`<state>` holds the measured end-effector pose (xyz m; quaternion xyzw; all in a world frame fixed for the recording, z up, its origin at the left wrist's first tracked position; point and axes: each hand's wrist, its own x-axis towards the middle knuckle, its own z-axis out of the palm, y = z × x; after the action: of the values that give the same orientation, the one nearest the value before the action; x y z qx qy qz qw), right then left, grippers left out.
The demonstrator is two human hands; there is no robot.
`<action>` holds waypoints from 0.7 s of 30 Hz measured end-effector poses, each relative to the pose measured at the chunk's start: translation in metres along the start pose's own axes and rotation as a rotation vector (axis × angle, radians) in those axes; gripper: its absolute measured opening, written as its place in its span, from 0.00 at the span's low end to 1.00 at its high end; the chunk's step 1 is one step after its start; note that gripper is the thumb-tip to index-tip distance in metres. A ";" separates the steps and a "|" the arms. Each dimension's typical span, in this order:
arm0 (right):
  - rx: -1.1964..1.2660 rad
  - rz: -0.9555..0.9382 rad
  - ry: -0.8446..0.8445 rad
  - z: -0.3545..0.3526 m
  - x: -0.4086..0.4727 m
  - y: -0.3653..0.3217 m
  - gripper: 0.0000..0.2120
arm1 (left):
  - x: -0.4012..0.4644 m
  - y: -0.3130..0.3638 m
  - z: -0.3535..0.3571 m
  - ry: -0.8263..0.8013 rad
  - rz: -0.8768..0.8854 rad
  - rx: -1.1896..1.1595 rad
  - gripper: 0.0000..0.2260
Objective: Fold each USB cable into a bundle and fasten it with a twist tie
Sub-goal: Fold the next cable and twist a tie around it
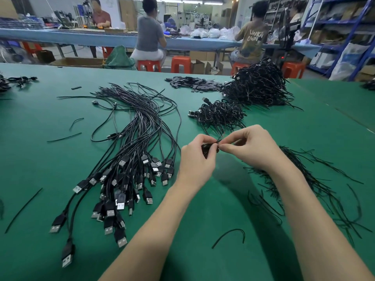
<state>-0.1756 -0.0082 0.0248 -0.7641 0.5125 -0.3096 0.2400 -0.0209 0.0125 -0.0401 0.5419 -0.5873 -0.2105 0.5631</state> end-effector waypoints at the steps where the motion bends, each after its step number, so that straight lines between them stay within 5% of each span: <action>1: 0.033 0.024 -0.013 -0.001 0.000 0.002 0.07 | -0.002 0.001 0.000 0.008 0.066 0.040 0.02; 14: 0.405 0.164 0.080 0.009 0.003 0.000 0.05 | -0.001 0.009 -0.008 0.048 0.335 0.217 0.05; 21: 0.351 0.093 0.199 0.015 0.003 0.001 0.05 | 0.002 0.009 -0.007 0.064 0.282 0.119 0.05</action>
<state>-0.1647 -0.0108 0.0146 -0.6517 0.5068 -0.4567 0.3315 -0.0176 0.0164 -0.0297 0.4930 -0.6509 -0.0768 0.5722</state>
